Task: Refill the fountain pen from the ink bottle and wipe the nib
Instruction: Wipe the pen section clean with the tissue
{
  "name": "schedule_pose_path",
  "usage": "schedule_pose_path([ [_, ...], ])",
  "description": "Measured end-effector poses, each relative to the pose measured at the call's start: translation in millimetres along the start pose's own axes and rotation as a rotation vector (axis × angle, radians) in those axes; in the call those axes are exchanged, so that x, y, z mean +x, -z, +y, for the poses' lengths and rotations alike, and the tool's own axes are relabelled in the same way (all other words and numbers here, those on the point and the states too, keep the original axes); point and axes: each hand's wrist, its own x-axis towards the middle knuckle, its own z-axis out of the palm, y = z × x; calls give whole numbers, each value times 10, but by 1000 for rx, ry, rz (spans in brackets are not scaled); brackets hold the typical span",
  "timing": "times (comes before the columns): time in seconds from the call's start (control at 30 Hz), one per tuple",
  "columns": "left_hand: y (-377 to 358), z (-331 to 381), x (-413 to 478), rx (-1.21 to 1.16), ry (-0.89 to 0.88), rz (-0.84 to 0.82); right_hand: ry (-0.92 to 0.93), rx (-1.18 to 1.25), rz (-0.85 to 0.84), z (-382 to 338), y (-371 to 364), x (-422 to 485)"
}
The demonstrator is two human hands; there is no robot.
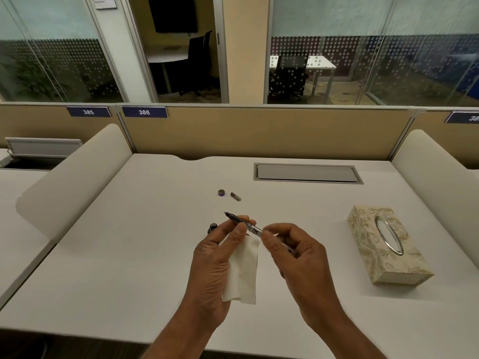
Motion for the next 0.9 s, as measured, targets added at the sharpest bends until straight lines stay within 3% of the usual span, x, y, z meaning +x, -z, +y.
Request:
schedule_pose_path([
  [0.9,25,22,-17,55,-2,-15,32,-29,-25,9,9,-41],
])
